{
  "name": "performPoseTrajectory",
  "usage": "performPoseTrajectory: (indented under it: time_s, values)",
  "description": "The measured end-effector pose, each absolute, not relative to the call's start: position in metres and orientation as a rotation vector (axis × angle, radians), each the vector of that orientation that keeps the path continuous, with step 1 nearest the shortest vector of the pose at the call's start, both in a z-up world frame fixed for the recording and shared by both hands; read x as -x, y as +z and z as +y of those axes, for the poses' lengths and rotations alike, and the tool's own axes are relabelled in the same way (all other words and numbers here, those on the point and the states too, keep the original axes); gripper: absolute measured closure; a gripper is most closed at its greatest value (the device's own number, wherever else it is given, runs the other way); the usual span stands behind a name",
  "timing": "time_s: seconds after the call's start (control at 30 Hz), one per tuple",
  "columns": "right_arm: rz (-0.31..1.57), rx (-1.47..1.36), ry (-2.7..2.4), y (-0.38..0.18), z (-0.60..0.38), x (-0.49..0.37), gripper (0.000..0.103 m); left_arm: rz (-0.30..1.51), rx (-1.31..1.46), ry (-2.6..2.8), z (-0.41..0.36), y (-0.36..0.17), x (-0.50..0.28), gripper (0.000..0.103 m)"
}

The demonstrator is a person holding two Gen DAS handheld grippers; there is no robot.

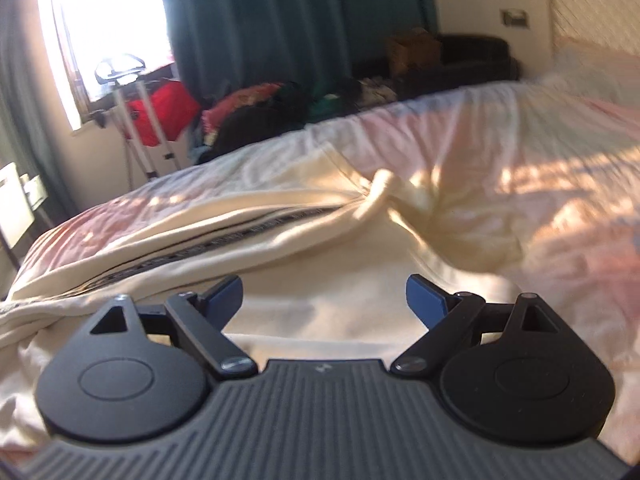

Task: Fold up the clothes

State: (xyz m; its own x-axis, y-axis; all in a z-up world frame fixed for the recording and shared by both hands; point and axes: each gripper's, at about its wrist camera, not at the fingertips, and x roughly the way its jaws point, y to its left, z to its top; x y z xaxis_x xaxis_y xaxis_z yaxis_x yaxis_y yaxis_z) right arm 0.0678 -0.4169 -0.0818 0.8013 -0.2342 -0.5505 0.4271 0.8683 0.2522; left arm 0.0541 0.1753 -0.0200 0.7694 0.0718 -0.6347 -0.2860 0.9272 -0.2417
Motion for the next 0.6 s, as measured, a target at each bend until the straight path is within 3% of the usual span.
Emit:
performPoseTrajectory:
  time_s: [0.23,0.6]
  values:
    - [0.546,-0.581,-0.45,-0.097,-0.455,-0.051,0.013,0.724,0.563,0.427,0.258,-0.013,-0.054,0.003]
    - [0.471,-1.001,-0.482,-0.12,-0.494,0.006,0.013,0.763,1.01,0.387,0.323,-0.064,-0.044,0.003]
